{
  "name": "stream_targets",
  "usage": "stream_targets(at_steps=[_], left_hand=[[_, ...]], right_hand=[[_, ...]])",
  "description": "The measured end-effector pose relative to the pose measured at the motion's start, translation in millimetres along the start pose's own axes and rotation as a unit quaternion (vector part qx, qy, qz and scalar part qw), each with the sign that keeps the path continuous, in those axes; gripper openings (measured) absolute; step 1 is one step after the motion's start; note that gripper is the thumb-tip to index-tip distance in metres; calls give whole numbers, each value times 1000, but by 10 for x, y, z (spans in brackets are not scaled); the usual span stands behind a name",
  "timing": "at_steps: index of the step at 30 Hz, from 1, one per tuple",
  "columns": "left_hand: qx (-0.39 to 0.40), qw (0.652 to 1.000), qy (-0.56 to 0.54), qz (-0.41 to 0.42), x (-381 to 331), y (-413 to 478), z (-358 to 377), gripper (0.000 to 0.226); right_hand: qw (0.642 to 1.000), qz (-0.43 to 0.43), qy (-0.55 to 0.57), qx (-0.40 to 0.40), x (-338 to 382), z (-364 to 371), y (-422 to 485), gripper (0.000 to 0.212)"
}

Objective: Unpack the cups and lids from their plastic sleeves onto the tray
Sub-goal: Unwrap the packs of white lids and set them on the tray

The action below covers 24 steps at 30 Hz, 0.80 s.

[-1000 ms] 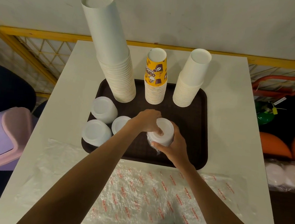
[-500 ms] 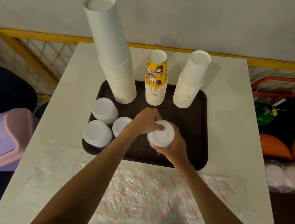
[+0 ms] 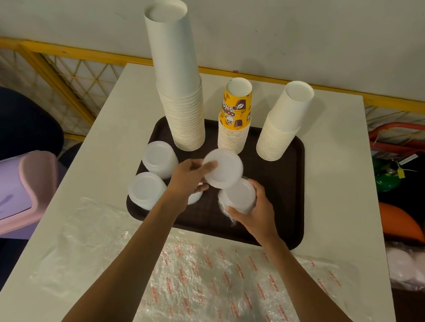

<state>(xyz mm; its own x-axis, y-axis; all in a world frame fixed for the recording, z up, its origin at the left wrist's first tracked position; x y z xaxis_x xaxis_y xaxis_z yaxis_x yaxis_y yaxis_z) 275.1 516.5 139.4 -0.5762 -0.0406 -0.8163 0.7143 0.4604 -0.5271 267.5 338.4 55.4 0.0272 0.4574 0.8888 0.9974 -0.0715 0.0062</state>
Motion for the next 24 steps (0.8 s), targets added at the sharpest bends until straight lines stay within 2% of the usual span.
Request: stream_targets(at_steps=[4, 8, 10, 13, 19, 21, 24], left_hand=[[-79, 979, -145, -116, 377, -106, -219, 28], [-162, 944, -216, -189, 719, -226, -356, 19], [-188, 922, -258, -219, 812, -260, -397, 25], [-214, 898, -308, -231, 846, -262, -437, 46], [-242, 869, -364, -231, 701, -235, -348, 54], [-254, 864, -365, -236, 663, -227, -301, 52], [-265, 870, -337, -242, 593, -229, -231, 35]], right_hand=[[1000, 17, -10, 5, -32, 12, 15, 85], [1000, 21, -9, -2, -21, 11, 25, 85], [1000, 18, -8, -1, -15, 8, 22, 84], [1000, 21, -7, 0, -17, 9, 20, 84], [1000, 15, -15, -9, -5, 12, 24, 83], [1000, 21, -17, -9, -13, 15, 26, 83], [999, 25, -19, -10, -19, 16, 29, 83]])
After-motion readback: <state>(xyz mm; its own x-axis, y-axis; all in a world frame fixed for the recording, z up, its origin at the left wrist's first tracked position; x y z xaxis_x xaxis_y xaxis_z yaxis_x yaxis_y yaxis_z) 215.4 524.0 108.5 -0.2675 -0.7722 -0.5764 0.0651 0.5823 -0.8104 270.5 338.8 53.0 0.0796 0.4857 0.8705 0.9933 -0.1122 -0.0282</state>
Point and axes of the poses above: each hand's wrist, its own y-axis towards the middle knuckle, its own z-axis out of the palm, x = y × z, the point moved 5 cm from there along y, towards the middle knuckle, and after that the axes turned 13 degrees about -x, right-handed, at the moved point
